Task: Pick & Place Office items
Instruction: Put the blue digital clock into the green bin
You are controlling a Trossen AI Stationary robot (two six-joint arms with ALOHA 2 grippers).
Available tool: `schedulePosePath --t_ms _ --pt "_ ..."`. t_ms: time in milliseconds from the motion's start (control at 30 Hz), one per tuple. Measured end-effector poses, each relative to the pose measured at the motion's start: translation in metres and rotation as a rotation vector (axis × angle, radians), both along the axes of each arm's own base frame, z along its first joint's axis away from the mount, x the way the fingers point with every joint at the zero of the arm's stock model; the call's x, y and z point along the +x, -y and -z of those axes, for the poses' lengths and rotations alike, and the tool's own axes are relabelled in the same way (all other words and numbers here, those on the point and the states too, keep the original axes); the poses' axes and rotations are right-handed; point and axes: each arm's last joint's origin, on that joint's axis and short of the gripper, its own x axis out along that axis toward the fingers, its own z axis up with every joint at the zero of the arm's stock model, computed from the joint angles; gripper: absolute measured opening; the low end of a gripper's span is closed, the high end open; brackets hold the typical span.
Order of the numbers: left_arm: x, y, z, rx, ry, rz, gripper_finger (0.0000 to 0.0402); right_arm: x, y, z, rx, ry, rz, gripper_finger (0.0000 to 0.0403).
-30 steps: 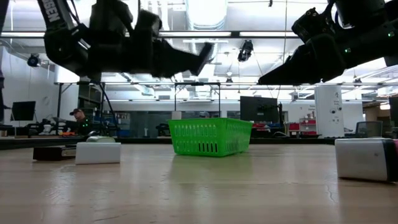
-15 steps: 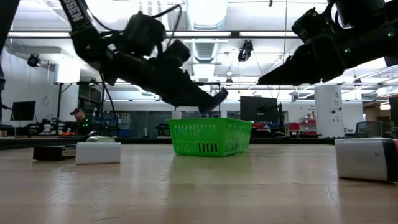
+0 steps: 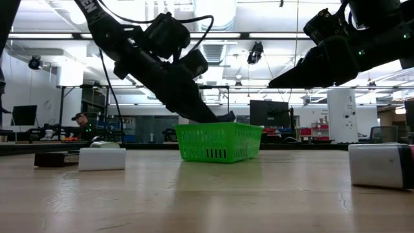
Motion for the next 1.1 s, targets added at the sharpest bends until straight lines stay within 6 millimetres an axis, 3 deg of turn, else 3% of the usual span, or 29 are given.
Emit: schedulePosePath --t_ms 1100 --pt "-0.0040 0.0027 0.0045 -0.051 -0.065 0.069 0.0136 0.0000 0.0000 -0.0001 0.000 0.001 0.001 0.0221"
